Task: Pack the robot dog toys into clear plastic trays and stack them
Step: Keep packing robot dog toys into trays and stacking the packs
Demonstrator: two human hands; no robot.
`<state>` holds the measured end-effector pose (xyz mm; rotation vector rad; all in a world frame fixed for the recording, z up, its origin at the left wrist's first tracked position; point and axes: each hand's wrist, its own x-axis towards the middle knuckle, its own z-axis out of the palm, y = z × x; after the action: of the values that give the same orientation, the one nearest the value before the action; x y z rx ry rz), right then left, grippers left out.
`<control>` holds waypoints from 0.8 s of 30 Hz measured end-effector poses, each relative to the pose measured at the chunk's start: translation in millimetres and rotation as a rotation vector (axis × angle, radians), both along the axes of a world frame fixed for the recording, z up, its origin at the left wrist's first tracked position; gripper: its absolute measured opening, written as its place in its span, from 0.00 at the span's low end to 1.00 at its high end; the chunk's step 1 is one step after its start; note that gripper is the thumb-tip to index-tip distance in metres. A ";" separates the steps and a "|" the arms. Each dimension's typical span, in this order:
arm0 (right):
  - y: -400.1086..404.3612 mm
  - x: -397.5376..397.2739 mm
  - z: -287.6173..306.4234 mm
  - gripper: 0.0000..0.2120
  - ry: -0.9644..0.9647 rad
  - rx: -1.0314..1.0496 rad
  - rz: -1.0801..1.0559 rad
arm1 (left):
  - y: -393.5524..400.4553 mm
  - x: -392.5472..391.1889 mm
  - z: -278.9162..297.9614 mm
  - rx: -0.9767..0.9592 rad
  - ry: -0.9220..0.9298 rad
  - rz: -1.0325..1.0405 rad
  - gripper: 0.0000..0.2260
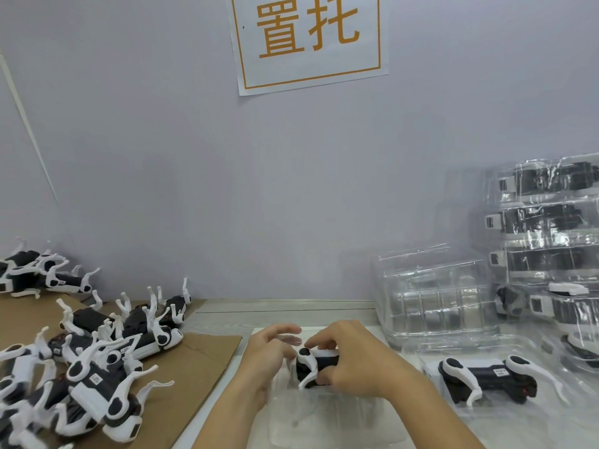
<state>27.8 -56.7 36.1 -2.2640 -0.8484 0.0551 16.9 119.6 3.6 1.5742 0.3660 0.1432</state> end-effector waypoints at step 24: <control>3.0 -4.7 12.3 0.05 0.083 -0.139 -0.051 | 1.3 -4.3 3.2 0.056 0.016 -0.023 0.20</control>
<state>23.1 -53.7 48.4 -2.3942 -0.7635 0.1886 12.5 120.9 6.8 1.6347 0.3592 0.1245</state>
